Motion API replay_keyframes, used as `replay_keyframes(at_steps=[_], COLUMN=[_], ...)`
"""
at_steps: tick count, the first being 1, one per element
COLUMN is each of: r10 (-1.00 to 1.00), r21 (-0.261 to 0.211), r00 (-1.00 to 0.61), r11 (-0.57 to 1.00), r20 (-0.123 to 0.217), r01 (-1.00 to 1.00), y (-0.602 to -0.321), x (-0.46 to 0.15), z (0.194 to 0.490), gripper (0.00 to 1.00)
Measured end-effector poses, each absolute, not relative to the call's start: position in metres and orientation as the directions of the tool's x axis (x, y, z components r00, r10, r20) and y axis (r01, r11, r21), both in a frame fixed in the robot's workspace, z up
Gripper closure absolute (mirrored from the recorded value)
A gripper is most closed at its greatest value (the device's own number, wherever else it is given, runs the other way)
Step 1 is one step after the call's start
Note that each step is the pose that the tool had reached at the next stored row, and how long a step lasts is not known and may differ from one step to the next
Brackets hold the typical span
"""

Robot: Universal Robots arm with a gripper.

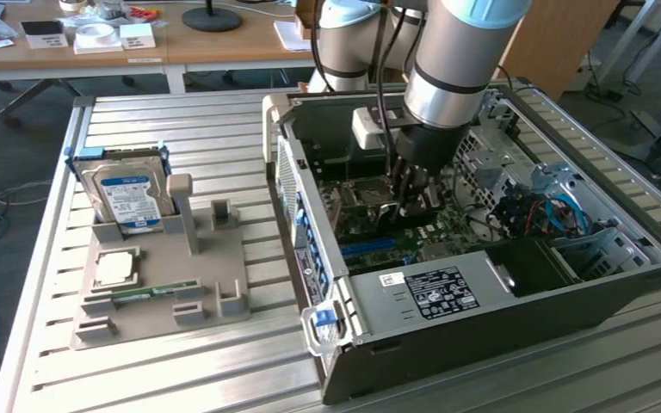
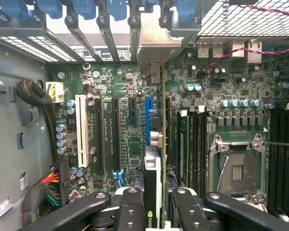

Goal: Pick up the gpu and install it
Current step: 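Insert the gpu into the slot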

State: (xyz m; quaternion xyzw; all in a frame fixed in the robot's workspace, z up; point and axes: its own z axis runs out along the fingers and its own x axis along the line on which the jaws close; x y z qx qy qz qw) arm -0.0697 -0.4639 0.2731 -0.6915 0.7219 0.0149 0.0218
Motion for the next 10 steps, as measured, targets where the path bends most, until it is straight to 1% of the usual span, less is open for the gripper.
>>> replay_keyframes(at_steps=[10], r10=[-0.998], r21=[-0.009], r00=[-0.043], r11=[0.043], r20=[-0.050], r01=[-0.999], y=[-0.4639], x=[-0.0708], z=[0.2644], gripper=[0.73])
